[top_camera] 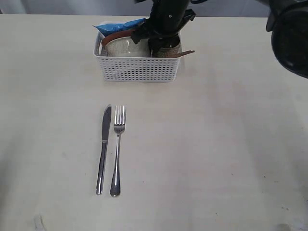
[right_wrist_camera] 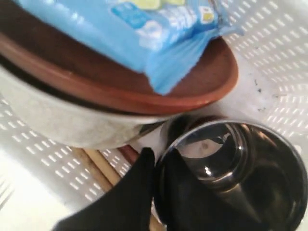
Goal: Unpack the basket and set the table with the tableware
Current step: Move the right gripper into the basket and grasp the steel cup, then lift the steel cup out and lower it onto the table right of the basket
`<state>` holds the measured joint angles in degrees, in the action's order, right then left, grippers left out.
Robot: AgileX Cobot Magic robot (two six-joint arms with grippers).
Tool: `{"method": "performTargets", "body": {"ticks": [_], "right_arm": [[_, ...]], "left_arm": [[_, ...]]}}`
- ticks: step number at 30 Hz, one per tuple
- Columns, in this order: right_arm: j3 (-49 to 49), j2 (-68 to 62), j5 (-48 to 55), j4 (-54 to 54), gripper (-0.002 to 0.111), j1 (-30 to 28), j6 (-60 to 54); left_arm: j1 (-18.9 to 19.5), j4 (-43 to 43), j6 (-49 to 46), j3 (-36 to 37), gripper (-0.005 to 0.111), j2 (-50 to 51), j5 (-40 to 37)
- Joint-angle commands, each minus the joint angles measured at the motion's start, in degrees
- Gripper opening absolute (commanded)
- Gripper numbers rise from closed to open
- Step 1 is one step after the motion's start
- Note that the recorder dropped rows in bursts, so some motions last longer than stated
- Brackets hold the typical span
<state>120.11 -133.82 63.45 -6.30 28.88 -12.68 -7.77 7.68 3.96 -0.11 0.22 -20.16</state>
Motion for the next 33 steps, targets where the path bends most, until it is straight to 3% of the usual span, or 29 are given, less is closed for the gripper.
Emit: {"method": "performTargets", "body": {"ticks": [1,17,33], "right_arm": [[2.93,2.08,2.75,3.02,0.0,-0.1,-0.59],[3.86,11.6,6.51,10.29,0.0,-1.01,0.22],[-2.61,9.86,6.51,6.3,0.0,-12.12,4.93]], "left_arm": [[-0.19,-0.02,-0.07,0.11,0.0,-0.22,0.52],[-0.19,-0.02,-0.07,0.11,0.0,-0.22,0.52],[-0.19,-0.02,-0.07,0.11,0.0,-0.22,0.52]]}}
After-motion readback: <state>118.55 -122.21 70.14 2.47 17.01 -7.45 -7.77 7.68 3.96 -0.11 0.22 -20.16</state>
